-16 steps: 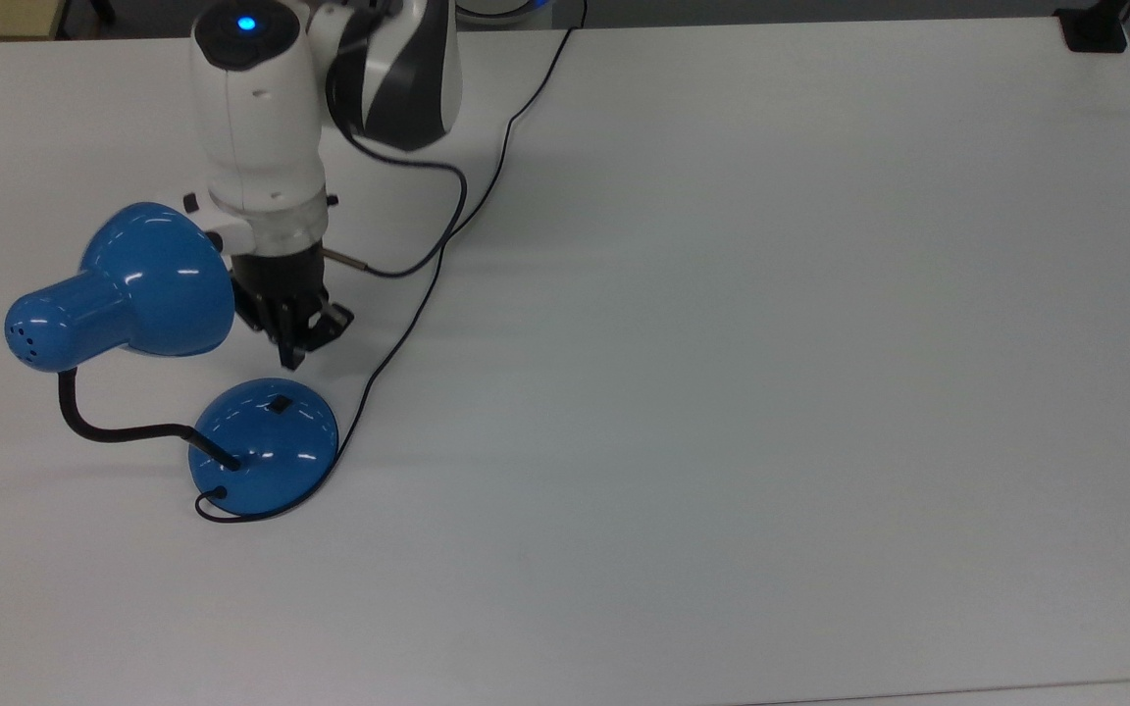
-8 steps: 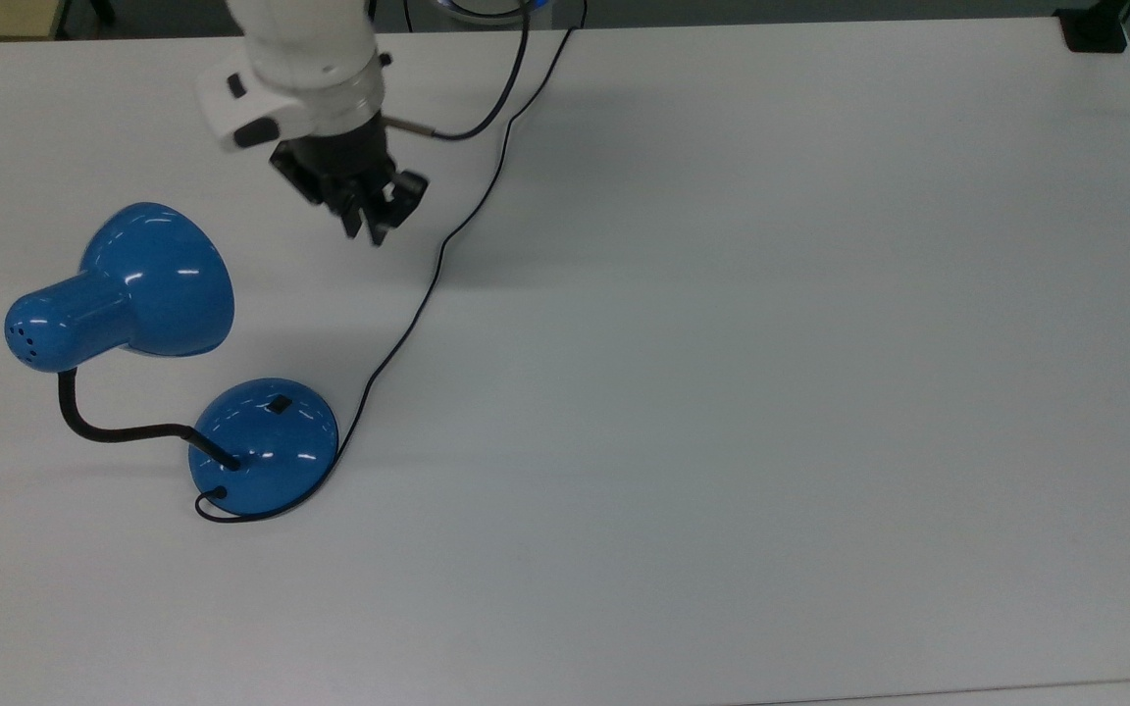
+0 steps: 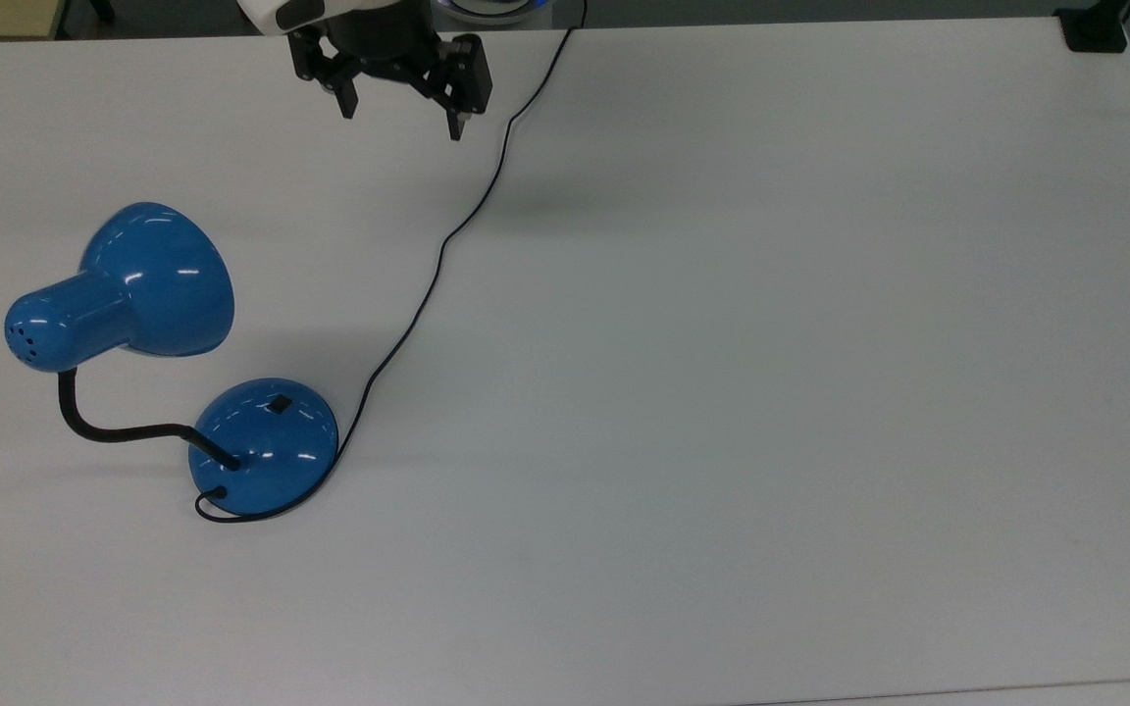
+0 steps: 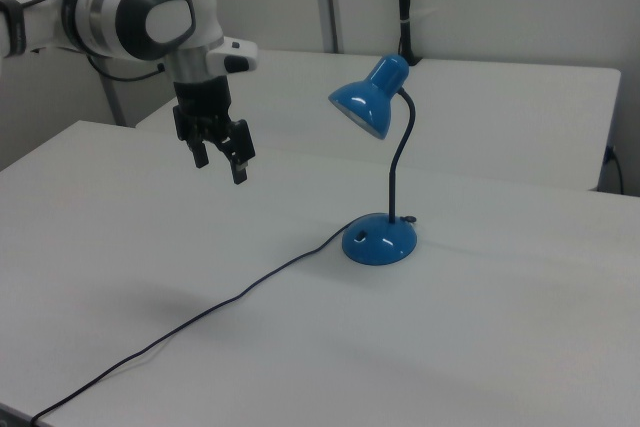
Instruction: Turn off the lamp
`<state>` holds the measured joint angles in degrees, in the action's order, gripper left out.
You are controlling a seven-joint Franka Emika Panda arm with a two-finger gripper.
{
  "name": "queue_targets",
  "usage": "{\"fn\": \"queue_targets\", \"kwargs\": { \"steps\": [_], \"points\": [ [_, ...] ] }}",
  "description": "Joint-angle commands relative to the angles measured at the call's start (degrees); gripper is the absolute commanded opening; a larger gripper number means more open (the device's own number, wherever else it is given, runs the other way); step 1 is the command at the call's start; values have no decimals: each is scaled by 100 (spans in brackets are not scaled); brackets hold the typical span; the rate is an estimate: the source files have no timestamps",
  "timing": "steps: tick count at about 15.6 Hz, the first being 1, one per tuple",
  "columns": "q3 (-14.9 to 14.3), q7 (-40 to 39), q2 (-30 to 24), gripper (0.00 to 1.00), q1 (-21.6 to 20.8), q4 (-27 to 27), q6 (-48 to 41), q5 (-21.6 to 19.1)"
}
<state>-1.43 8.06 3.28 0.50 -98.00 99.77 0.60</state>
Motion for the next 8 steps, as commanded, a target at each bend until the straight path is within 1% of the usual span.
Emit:
{"fn": "queue_targets", "kwargs": {
  "steps": [1, 8],
  "points": [
    [-76, -797, -3, 100, 56, 88, -221, -278],
    [-130, -789, 41, 100, 56, 176, -230, -271]
  ]
}}
